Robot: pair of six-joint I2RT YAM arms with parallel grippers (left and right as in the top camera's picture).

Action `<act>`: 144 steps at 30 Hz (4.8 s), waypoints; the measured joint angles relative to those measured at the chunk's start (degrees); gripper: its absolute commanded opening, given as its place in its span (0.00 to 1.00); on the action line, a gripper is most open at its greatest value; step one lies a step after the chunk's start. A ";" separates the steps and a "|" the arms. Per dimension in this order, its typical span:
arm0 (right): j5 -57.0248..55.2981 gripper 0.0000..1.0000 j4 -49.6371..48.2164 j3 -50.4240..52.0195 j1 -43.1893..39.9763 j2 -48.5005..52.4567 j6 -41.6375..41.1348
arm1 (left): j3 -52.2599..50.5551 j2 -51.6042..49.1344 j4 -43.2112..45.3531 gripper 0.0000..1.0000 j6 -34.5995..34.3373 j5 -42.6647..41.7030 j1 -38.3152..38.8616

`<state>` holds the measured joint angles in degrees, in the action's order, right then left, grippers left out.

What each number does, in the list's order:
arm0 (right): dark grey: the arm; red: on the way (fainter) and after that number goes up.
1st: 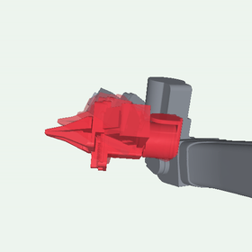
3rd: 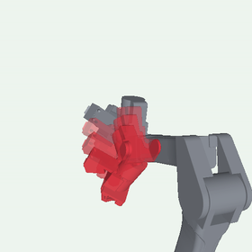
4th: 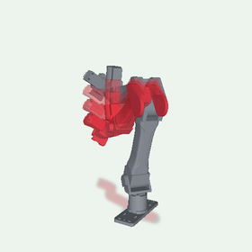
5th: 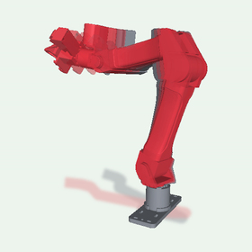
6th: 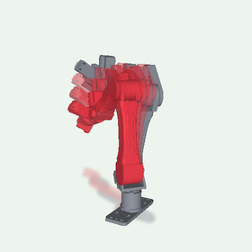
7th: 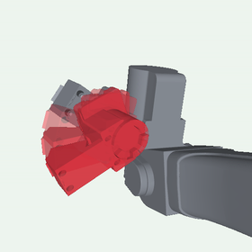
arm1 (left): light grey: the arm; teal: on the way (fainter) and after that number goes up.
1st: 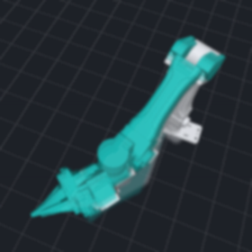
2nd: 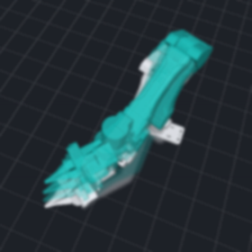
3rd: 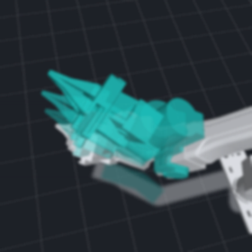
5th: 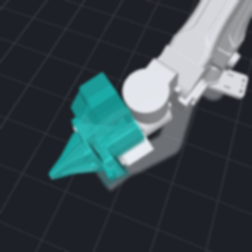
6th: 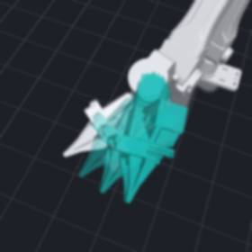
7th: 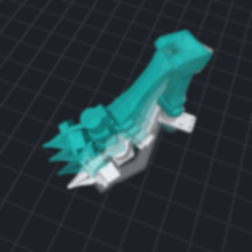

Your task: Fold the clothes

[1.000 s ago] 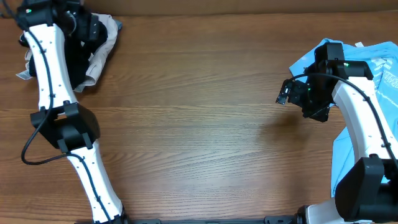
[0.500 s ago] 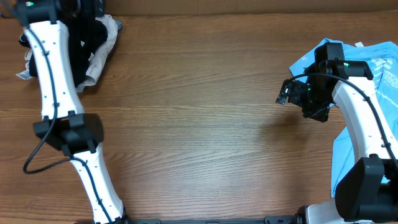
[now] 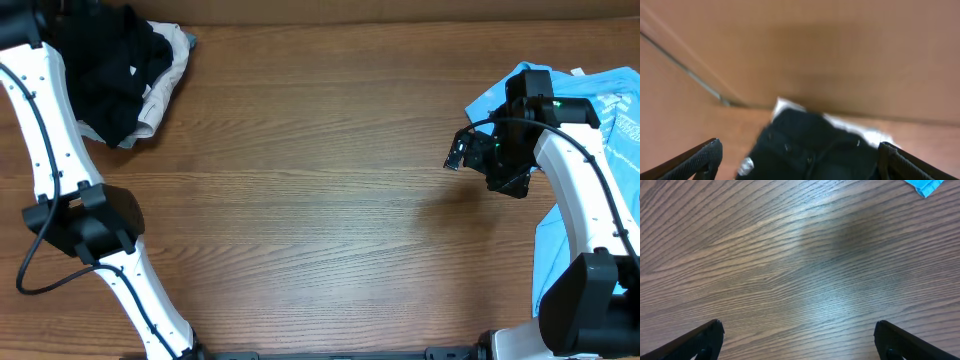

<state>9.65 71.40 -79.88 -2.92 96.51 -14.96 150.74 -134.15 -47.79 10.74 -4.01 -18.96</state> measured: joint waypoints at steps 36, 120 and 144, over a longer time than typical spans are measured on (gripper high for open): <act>-1.62 1.00 4.13 -9.79 -0.02 0.24 0.02 | -26.38 6.01 3.04 1.00 -8.98 -7.72 -1.07; 0.55 1.00 -85.05 78.77 5.70 -76.59 1.49 | -14.80 35.01 -31.95 1.00 -9.35 -10.58 2.86; -2.97 1.00 -66.97 78.82 5.70 -90.95 1.49 | -14.82 35.01 -31.95 1.00 -9.33 -10.56 2.86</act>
<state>6.68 4.43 -1.06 2.79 5.56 -13.47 135.92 -99.13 -79.75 1.41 -14.57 -16.10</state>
